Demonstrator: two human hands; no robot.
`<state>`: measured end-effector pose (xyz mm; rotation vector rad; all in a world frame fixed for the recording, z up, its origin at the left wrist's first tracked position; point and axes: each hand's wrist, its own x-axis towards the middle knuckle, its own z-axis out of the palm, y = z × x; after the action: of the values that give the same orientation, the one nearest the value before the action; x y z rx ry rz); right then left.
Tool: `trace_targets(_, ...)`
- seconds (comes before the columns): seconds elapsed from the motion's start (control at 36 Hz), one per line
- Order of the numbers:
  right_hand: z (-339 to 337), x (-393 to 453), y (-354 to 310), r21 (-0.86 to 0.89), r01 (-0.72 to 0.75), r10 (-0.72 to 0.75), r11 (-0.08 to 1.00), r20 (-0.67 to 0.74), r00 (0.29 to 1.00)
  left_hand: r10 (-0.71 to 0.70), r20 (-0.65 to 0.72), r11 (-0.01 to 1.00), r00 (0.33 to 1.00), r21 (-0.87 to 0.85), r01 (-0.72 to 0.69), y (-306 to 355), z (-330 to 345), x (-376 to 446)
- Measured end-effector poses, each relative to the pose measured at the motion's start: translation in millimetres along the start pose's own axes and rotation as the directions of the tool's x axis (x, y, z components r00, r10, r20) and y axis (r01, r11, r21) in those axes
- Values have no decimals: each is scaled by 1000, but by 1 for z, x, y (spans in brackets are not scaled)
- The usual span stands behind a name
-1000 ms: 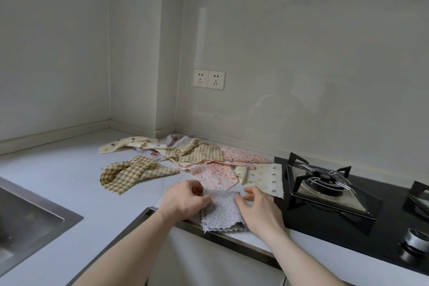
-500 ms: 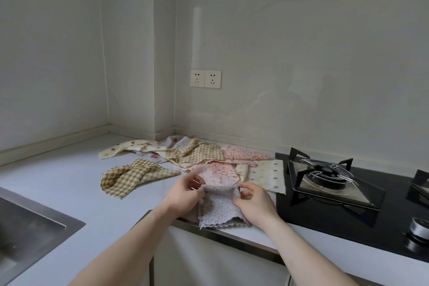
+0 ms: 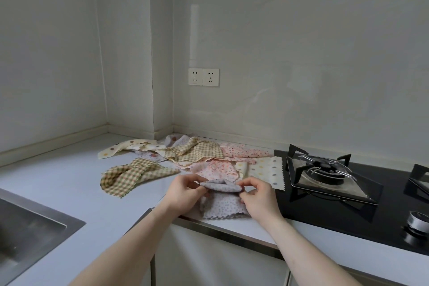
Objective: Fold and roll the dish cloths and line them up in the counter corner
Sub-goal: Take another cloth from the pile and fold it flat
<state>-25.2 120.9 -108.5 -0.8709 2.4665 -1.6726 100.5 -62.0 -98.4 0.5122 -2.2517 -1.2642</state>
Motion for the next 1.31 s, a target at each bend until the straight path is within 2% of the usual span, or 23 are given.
trace_targets(0.17, 3, -1, -3, 16, 1, -1, 1000, -1, 1000, 52, -21, 998, 998, -19, -52, 2, 1, -1)
trace_targets(0.47, 5, -1, -4, -136, 3, -11, 991, -54, 998, 19, -31, 999, 999, 40, -18, -1, 4, -2)
trace_targets(0.61, 7, -1, 0, -214, 4, -25, 977, -95, 995, 36, -21, 984, 999, 174, -32, -2, 7, -2)
trace_targets(0.83, 10, 0, 1, -279, -7, -14, 960, -73, 997, 7, 18, 968, 1000, 252, -11, 0, 9, -2)
trace_targets(1.03, 11, 2, -2, -255, -16, -8, 967, -94, 996, 42, -78, 967, 996, 254, -21, -3, 13, -1)
trace_targets(1.19, 9, -2, -4, -378, 30, -41, 926, -20, 999, 116, -156, 940, 981, 335, -58, -10, 14, 1)
trace_targets(1.31, 9, -2, -6, -398, 46, -49, 916, 4, 999, 97, -199, 971, 975, 235, -48, -7, 11, 3)
